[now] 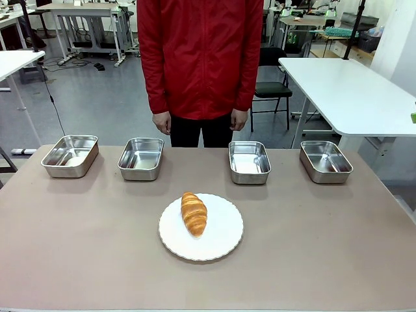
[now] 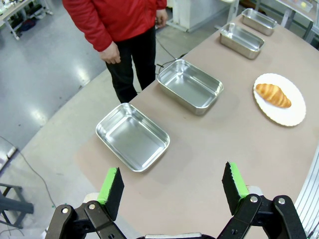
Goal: Place the bread in the container.
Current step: Place the Butter Roll into the Airtight Container indicated by the human.
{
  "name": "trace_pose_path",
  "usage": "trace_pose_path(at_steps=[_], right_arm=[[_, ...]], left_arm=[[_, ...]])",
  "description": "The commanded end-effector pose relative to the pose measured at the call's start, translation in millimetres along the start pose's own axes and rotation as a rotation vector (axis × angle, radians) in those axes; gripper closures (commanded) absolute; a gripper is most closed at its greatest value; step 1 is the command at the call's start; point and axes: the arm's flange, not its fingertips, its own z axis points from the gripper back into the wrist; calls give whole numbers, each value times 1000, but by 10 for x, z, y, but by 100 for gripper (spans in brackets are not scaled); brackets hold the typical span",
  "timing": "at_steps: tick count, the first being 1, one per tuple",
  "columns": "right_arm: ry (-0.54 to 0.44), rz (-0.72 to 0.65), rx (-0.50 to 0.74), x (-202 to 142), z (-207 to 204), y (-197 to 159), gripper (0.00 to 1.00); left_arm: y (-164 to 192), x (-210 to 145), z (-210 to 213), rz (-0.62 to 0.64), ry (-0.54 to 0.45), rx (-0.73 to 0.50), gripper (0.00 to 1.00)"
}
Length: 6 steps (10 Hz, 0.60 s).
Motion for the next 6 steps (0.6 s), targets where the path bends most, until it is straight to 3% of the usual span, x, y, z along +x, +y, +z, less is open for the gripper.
trace_pose_path(at_steps=[1,6], right_arm=[[-15,5,1,-1,-17,2,0],[-15,5,1,-1,-17,2,0]], left_arm=[[-1,-6,13,1,-4,0,0],[-1,-6,13,1,-4,0,0]])
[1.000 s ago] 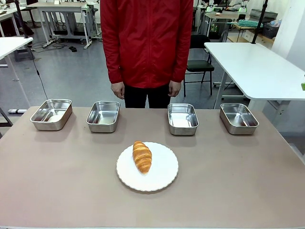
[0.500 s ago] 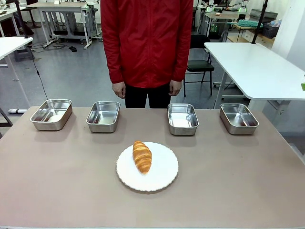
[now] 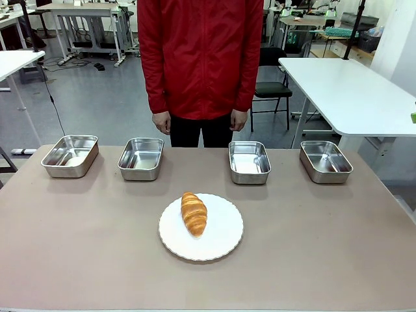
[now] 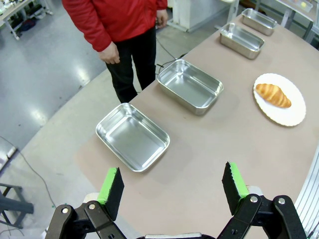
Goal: Place the bread in the container.
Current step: Place the Butter Roll into the Airtight Container indicated by the human.
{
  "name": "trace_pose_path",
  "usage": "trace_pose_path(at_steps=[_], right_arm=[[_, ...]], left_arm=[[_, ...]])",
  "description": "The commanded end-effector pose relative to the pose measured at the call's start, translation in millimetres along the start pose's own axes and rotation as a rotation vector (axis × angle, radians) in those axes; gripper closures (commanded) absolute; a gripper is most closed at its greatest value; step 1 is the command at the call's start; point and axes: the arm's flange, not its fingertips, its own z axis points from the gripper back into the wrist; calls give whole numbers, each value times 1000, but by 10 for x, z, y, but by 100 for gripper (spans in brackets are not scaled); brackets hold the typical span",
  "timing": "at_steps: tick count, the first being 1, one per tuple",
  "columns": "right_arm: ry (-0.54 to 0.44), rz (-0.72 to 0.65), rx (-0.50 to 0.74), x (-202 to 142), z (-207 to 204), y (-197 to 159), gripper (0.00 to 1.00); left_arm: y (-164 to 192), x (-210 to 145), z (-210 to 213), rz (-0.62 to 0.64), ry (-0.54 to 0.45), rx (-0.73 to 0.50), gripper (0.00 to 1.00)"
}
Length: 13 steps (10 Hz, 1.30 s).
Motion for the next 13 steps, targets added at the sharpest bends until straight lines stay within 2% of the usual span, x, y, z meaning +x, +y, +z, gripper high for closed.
trace_pose_path(at_steps=[1,13], right_arm=[[-15,5,1,-1,-17,2,0],[-15,5,1,-1,-17,2,0]], left_arm=[[-1,-6,13,1,-4,0,0],[-1,-6,13,1,-4,0,0]])
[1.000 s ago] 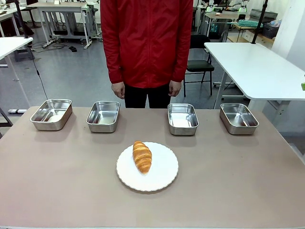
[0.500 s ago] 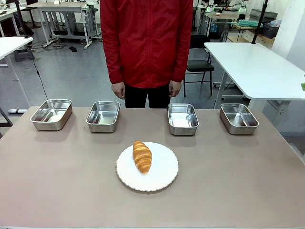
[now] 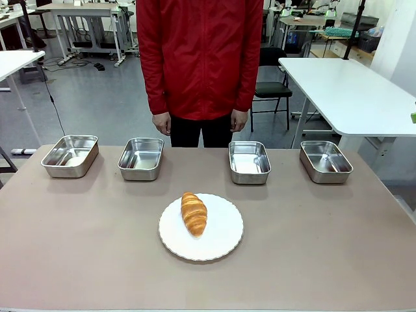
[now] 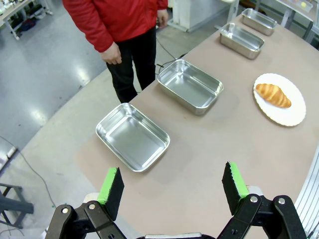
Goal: Place the bread in the container.
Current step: Place the Butter Roll into the Airtight Container indicated by the human.
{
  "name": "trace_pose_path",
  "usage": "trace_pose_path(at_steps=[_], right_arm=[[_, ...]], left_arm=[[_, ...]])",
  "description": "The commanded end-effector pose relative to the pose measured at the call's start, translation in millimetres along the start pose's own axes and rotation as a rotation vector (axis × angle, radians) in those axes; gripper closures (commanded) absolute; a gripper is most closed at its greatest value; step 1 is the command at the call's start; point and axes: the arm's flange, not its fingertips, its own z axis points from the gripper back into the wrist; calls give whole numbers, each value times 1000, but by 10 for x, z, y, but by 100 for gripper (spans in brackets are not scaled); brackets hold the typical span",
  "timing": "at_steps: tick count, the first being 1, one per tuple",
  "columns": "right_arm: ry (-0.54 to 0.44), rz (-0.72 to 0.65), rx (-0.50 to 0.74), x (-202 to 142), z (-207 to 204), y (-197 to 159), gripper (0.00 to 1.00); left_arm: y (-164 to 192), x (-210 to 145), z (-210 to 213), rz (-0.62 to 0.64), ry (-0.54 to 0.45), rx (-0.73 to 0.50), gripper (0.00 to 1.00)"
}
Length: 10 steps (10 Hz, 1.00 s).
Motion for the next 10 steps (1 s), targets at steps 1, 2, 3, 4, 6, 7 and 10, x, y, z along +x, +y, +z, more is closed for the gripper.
trace_pose_path(at_steps=[1,2,3,4,6,7,10], right_arm=[[-15,5,1,-1,-17,2,0],[-15,5,1,-1,-17,2,0],[-15,5,1,-1,-17,2,0],[-15,5,1,-1,-17,2,0],[-15,5,1,-1,-17,2,0],[-15,5,1,-1,-17,2,0],[-15,5,1,-1,-17,2,0]], left_arm=[[-1,-6,13,1,-4,0,0],[-1,-6,13,1,-4,0,0],[-1,-6,13,1,-4,0,0],[-1,-6,13,1,-4,0,0],[-1,-6,13,1,-4,0,0],[-1,-6,13,1,-4,0,0],[-1,-6,13,1,-4,0,0]])
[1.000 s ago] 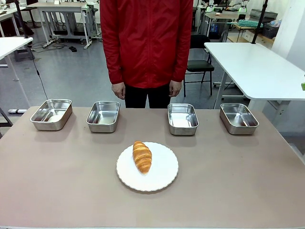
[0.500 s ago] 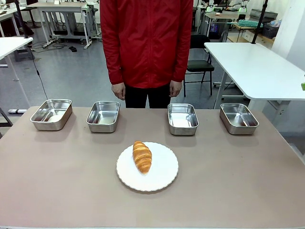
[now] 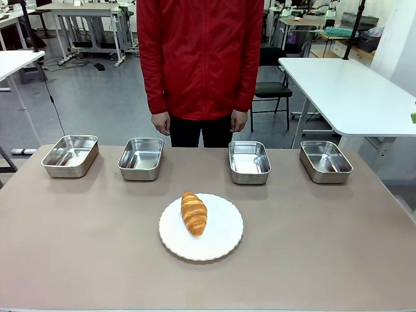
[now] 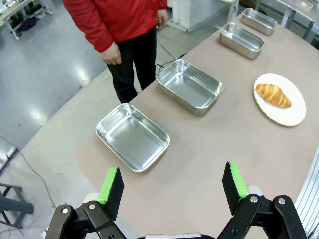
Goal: Place the bread in the container.
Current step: Place the Butter Roll into the Airtight Container indicated by the human.
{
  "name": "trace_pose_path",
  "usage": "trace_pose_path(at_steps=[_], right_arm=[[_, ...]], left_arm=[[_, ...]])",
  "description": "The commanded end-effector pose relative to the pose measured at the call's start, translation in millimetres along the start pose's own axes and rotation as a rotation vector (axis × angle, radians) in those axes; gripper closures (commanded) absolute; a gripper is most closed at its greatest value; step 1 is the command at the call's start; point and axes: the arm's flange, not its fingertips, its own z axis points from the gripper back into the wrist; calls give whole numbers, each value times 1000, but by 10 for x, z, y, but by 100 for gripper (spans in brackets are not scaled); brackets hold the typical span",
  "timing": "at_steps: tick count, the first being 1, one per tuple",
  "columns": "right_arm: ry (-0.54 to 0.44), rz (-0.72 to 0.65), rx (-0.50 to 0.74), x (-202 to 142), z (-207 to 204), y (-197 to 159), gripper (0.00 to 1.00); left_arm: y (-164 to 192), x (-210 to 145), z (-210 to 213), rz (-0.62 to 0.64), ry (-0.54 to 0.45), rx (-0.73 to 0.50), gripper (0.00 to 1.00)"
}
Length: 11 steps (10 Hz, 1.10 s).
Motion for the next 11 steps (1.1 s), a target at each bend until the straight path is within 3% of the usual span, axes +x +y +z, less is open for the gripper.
trace_pose_path(at_steps=[1,11], right_arm=[[-15,5,1,-1,-17,2,0],[-15,5,1,-1,-17,2,0]], left_arm=[[-1,-6,13,1,-4,0,0],[-1,-6,13,1,-4,0,0]])
